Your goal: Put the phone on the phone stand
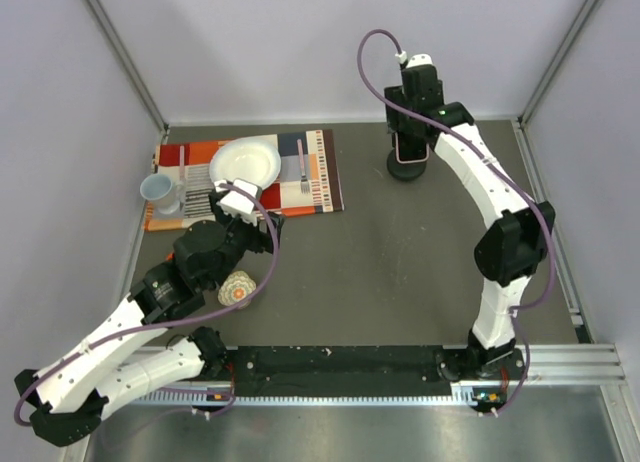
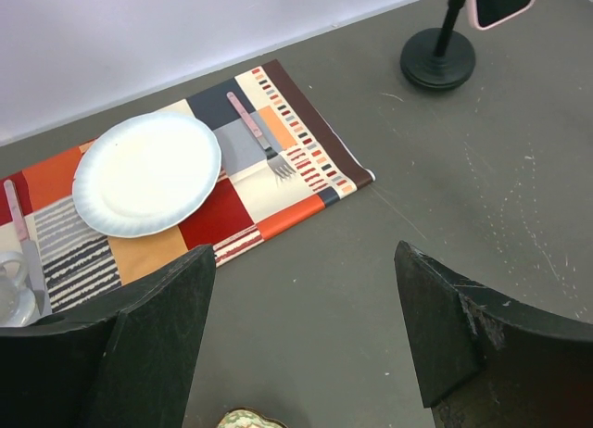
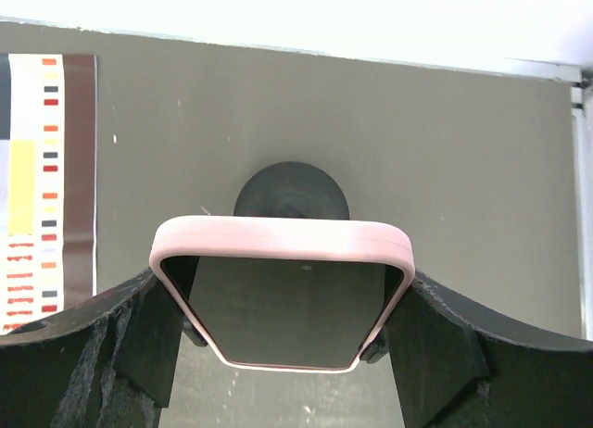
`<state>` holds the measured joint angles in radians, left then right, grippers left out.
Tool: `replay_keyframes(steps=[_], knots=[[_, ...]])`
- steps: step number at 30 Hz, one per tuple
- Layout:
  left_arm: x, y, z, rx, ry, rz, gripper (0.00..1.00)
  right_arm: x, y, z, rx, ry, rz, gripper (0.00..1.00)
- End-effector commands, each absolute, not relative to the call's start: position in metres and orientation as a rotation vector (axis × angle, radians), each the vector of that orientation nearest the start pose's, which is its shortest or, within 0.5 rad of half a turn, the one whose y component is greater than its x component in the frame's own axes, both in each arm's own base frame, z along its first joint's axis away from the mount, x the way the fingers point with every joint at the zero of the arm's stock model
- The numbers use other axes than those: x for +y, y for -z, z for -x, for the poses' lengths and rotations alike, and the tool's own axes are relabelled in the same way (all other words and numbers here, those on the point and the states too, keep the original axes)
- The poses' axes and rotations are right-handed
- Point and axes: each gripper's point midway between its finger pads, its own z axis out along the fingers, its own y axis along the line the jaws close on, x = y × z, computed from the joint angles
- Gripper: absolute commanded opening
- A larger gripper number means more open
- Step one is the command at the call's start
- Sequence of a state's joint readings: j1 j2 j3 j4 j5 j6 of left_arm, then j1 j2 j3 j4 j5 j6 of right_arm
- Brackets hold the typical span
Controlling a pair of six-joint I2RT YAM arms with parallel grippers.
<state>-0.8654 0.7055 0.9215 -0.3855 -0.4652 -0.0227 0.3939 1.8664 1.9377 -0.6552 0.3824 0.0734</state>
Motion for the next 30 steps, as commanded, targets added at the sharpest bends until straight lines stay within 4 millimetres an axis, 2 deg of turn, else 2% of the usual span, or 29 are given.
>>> replay_keyframes(steps=[1,2,6,12,14,15,17,18,20,21,24,30], knots=[[-0.155,-0.323,-0.238,1.653,0.252,-0.367,0.83,0.142,-0.349,-0.536,1.885,0.042,0.085,0.0],[-0.156,-0.322,-0.238,1.653,0.254,-0.369,0.83,0.145,-0.339,-0.543,1.901,0.036,0.09,0.0],[-0.159,-0.32,-0.239,1.659,0.254,-0.377,0.83,0.151,-0.33,-0.561,1.907,-0.011,0.091,0.0],[-0.159,-0.317,-0.24,1.668,0.244,-0.378,0.83,0.154,-0.312,-0.571,1.941,-0.059,0.059,0.0],[-0.159,-0.317,-0.241,1.67,0.242,-0.378,0.83,0.153,-0.308,-0.571,1.951,-0.059,0.053,0.09],[-0.159,-0.315,-0.242,1.669,0.224,-0.4,0.83,0.153,-0.306,-0.569,1.957,-0.064,0.055,0.21],[-0.16,-0.314,-0.242,1.671,0.223,-0.404,0.83,0.152,-0.309,-0.565,1.957,-0.069,0.051,0.38],[-0.16,-0.313,-0.243,1.675,0.22,-0.407,0.83,0.152,-0.308,-0.564,1.962,-0.069,0.055,0.52],[-0.16,-0.313,-0.243,1.676,0.217,-0.405,0.83,0.149,-0.315,-0.557,1.961,-0.063,0.049,0.67],[-0.16,-0.312,-0.244,1.68,0.213,-0.405,0.83,0.147,-0.316,-0.554,1.964,-0.057,0.044,0.79],[-0.16,-0.309,-0.246,1.687,0.202,-0.407,0.83,0.141,-0.33,-0.541,1.954,-0.055,0.033,0.98],[-0.159,-0.304,-0.249,1.7,0.178,-0.408,0.82,0.13,-0.349,-0.507,1.956,-0.065,0.005,0.99]])
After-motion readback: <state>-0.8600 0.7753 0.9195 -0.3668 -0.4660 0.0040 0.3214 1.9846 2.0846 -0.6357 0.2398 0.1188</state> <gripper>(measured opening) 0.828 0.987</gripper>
